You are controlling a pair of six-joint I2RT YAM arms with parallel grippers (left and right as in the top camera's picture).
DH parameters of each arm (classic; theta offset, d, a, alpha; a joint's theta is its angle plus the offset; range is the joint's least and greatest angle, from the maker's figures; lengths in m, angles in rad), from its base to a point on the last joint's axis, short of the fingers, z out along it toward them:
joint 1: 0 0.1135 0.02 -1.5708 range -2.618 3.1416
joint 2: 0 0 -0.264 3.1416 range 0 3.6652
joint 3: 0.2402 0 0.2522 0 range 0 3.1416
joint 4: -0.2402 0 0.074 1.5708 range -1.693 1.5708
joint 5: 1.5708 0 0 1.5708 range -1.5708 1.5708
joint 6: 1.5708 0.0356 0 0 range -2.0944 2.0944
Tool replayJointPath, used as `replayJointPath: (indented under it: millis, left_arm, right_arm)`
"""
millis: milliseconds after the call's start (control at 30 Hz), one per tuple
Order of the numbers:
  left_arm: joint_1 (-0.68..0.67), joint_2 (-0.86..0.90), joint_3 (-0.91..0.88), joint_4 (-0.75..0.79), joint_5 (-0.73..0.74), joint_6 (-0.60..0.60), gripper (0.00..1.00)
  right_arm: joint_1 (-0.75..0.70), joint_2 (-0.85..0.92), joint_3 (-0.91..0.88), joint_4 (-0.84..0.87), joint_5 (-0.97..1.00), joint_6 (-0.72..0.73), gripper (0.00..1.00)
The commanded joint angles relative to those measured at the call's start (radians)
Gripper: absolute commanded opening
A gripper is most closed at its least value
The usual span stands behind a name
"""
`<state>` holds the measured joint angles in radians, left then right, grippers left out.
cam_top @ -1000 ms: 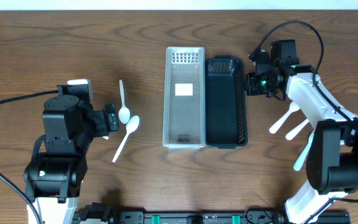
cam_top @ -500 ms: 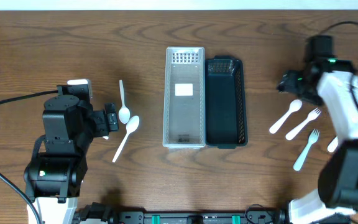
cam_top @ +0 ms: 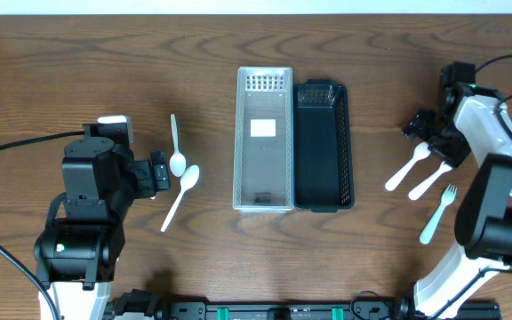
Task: Pack container
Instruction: 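Lower the right gripper and grasp the white spoon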
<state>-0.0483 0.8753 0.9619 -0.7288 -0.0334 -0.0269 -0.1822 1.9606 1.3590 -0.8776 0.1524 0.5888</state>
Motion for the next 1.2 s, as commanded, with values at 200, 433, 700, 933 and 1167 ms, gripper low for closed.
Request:
replayJointPath:
  millis: [200,433,700,933,1167]
  left_arm:
    - [0.003,0.000,0.018,-0.001,-0.005,-0.009,0.98]
    - [0.003,0.000,0.018,-0.001,-0.005,-0.009,0.98]
    - [0.003,0.000,0.018,-0.001,-0.005,-0.009,0.98]
    - [0.003,0.000,0.018,-0.001,-0.005,-0.009,0.98]
    - [0.003,0.000,0.018,0.000,-0.005,-0.009,0.98]
  right_arm:
    - [-0.002,0.068,-0.002,0.055,-0.039,0.000,0.92]
    - [-0.002,0.113,-0.002,0.074,-0.051,-0.014,0.92]
    - [-0.002,0.169,-0.002,0.078,-0.055,-0.029,0.90]
    - [-0.002,0.170,-0.002,0.076,-0.055,-0.029,0.64]
    - [-0.002,0.170,-0.002,0.072,-0.055,-0.029,0.48]
